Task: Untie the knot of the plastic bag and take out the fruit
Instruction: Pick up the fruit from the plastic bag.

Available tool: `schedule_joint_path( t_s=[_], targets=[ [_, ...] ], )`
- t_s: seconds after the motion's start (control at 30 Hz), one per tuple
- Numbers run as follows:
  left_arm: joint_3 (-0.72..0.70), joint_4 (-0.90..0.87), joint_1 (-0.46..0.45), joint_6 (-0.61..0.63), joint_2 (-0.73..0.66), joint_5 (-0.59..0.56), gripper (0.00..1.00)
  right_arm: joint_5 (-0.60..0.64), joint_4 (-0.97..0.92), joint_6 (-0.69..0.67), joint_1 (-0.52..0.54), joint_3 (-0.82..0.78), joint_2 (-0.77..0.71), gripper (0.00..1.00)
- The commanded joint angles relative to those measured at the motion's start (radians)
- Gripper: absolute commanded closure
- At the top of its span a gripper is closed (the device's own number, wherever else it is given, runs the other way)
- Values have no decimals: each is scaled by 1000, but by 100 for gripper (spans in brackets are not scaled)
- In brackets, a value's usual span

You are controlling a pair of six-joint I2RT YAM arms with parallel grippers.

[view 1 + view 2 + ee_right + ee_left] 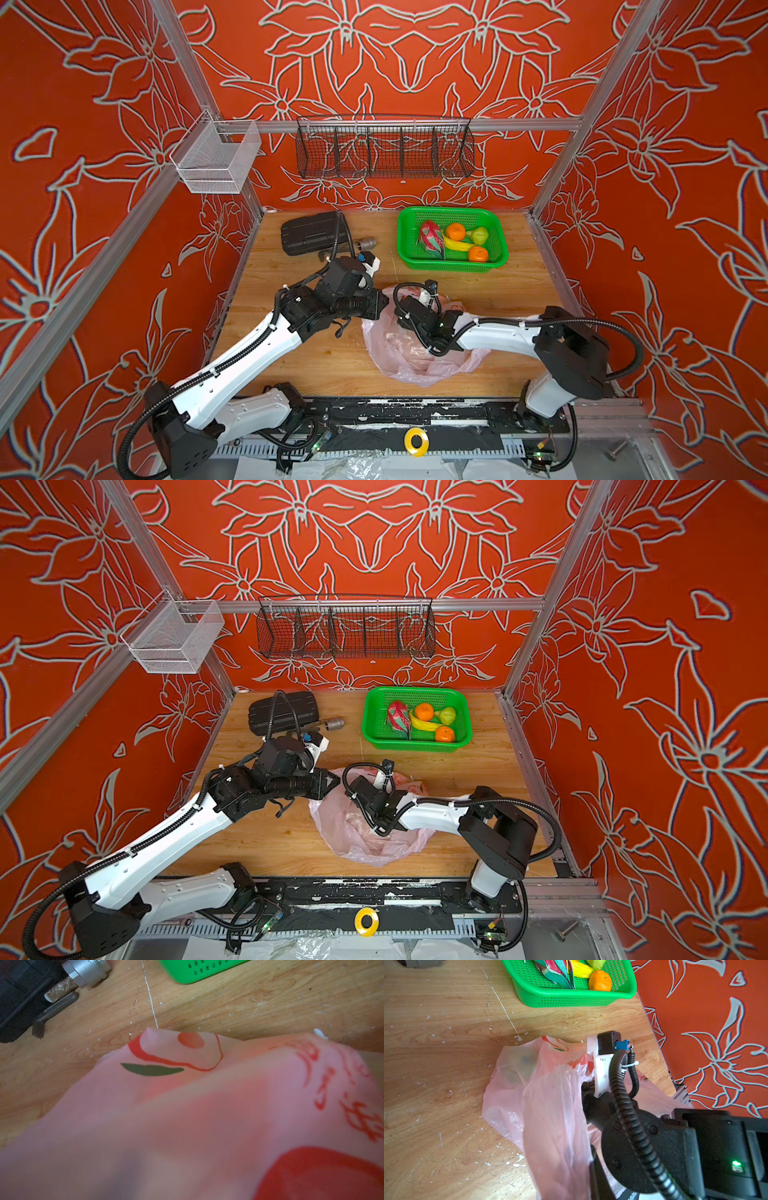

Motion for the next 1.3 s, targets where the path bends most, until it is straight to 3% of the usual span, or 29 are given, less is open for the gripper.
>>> schedule_joint_path(
  t_s=[0.0, 0.17, 0.27, 0.4, 0.67, 1.0, 1.27],
  targets=[
    [20, -15, 3, 9, -17, 7, 85, 37, -5, 27, -14, 35, 28, 30],
    [25, -29, 2, 21, -22, 1, 85, 0, 24, 15, -40, 49, 52, 17],
    [24, -27, 2, 22, -29, 0, 85, 22, 11, 12, -49, 69, 63, 17],
    [22, -30, 2, 25, -35, -3, 85, 46, 2, -5, -66, 86, 84, 22],
    [8, -39, 2, 28, -51, -9, 85, 9, 17, -29, -87, 77, 111, 42],
    [-1, -33, 2, 22, -54, -11, 85, -54, 38, -111, -88, 40, 72, 58],
    [5, -26, 2, 25, -34, -13, 82, -139, 39, -124, -62, -27, -54, 59]
  ],
)
